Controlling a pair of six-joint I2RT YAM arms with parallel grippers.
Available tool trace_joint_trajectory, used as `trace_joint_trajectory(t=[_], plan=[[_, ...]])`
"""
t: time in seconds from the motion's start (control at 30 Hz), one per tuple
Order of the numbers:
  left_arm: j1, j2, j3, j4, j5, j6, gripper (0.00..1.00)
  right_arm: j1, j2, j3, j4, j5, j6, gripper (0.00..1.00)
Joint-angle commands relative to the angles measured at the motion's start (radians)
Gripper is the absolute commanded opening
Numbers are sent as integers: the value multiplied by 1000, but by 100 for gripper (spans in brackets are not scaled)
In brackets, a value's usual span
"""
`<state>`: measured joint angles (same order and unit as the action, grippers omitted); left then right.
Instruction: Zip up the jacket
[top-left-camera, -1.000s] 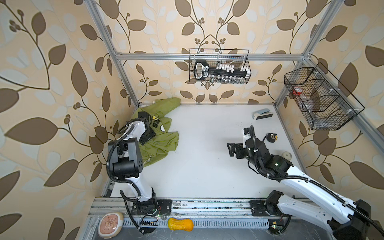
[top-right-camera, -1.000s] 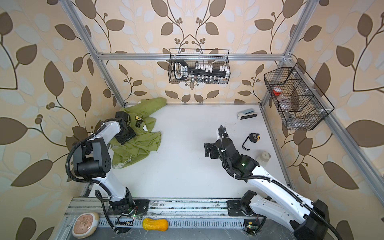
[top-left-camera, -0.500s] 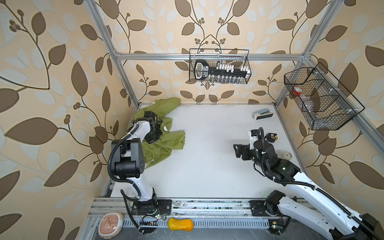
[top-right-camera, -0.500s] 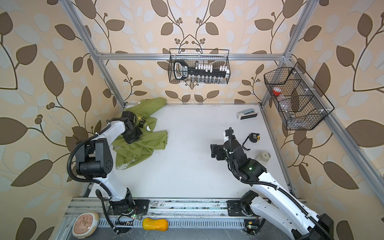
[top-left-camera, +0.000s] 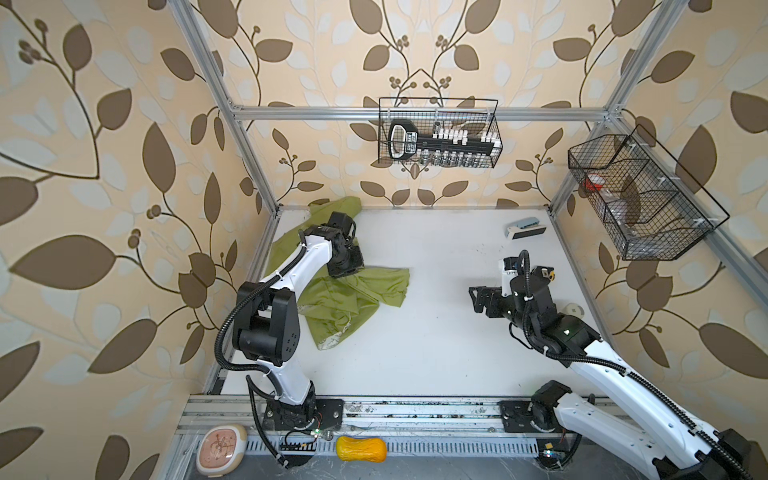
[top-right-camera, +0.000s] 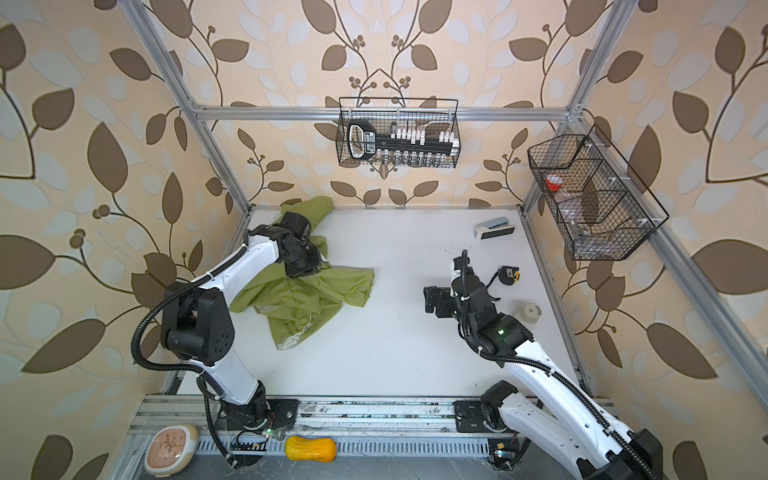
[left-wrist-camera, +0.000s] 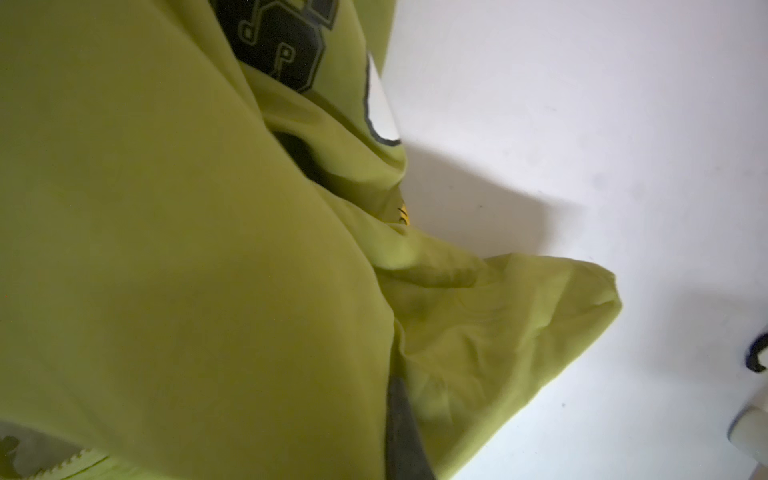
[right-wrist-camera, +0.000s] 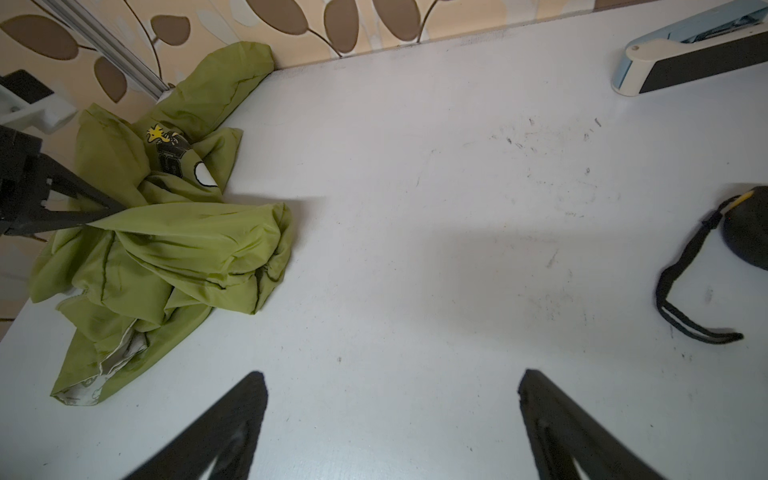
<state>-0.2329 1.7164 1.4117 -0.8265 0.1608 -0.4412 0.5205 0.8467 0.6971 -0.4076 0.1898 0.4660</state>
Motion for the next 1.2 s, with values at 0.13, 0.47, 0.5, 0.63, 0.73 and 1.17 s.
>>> trace_joint_trajectory(t=[0.13,0.47,0.5,0.63,0.73,1.17], plan=[[-147,68,156,-5,89,-17,0,-4,42,26,31,-74,-28,100],[-344,190,335,-23,119,35,8,-5,114,82,45,-82,-80,100],[-345,170,320,-16,104,28,29,-4,127,94,41,-78,-92,100],[-321,42,217,21,23,9,66,-4,196,122,64,-89,-109,100],[-266,-77,154,9,-29,-3,80,2,269,139,117,-133,-107,100],[361,-256,-238,125,-97,-158,99,52,859,451,228,-262,-167,100]])
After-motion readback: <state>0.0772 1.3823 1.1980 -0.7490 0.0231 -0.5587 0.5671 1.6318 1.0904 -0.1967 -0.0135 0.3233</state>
